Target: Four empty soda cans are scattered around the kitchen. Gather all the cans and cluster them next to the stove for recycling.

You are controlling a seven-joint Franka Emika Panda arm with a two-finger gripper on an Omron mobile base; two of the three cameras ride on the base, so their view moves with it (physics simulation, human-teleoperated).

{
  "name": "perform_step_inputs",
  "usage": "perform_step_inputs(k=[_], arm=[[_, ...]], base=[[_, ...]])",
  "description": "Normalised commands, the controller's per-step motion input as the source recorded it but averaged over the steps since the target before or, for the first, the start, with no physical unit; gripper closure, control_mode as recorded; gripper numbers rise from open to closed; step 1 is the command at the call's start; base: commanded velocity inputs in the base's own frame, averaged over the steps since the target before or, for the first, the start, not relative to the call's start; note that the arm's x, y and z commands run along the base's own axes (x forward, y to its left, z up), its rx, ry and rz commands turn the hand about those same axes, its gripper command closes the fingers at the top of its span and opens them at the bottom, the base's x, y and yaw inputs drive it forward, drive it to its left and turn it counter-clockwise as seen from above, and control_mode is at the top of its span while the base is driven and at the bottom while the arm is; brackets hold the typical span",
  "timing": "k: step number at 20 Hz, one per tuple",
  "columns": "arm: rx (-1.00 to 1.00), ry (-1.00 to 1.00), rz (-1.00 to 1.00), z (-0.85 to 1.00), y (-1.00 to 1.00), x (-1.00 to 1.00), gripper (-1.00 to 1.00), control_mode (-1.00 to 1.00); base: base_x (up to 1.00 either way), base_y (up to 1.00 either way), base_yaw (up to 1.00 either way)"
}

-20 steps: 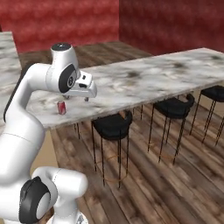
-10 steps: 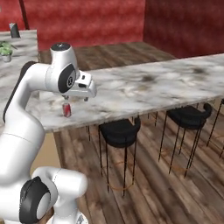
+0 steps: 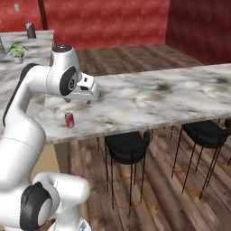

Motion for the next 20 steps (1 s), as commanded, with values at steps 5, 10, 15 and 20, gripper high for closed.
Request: perform_step_inputs(k=[5, 10, 15, 20], arm=[[0.00, 0.00, 0.00, 0.00, 0.00, 0.00, -1.00, 1.00], [0.00, 0.00, 0.00, 0.00, 0.00, 0.00, -1.00, 1.00], [0.00, 0.00, 0.00, 0.00, 0.00, 0.00, -1.00, 1.00], [0.00, 0.00, 0.00, 0.00, 0.00, 0.00, -1.00, 1.00]], base=[[0.43, 0.02, 0.36], [0.28, 0.13, 0.34], [0.44, -0.06, 0.33], [0.26, -0.28, 0.28]])
